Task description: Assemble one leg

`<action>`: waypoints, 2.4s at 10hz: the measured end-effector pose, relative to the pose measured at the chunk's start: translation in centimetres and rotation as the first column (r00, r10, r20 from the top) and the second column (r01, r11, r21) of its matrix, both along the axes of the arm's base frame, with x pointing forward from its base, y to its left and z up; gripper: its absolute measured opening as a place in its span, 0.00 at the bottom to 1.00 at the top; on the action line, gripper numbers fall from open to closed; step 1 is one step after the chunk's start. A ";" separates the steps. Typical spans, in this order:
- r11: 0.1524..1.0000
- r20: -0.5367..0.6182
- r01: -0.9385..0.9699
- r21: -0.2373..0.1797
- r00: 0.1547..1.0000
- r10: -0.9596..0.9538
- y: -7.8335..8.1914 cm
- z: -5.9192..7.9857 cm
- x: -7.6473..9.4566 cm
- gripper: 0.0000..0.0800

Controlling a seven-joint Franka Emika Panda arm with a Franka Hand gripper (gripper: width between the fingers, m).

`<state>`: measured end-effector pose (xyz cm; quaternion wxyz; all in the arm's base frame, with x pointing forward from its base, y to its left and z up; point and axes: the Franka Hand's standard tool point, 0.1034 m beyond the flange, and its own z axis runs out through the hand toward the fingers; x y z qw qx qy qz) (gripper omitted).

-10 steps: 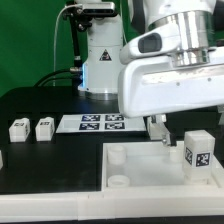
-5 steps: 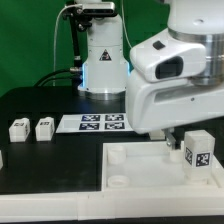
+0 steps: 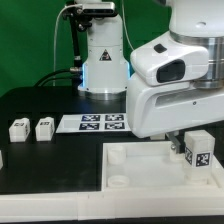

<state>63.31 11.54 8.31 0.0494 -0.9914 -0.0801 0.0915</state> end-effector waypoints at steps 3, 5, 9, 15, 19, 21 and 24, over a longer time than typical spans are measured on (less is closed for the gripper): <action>0.997 -0.005 0.073 -0.014 0.997 -0.074 0.0 0.0 0.0 0.37; 0.950 -0.009 0.305 -0.058 0.952 -0.306 0.0 -0.1 0.1 0.37; 0.636 0.040 0.765 -0.100 0.642 -0.766 -0.4 -0.1 0.3 0.37; -0.048 0.037 0.982 -0.182 -0.042 -0.998 -0.4 -0.1 0.1 0.37; 0.212 0.029 0.969 -0.124 0.217 -0.976 0.0 -0.8 -0.3 0.67; 0.423 0.031 0.902 -0.081 0.427 -0.904 0.0 -1.1 -0.5 0.77; 0.718 0.052 0.696 -0.028 0.718 -0.694 0.0 -1.1 -0.4 0.81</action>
Offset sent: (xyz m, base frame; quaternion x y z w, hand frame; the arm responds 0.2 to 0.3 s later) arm 0.0000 0.0000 0.0000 0.0000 0.0000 0.2667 0.9638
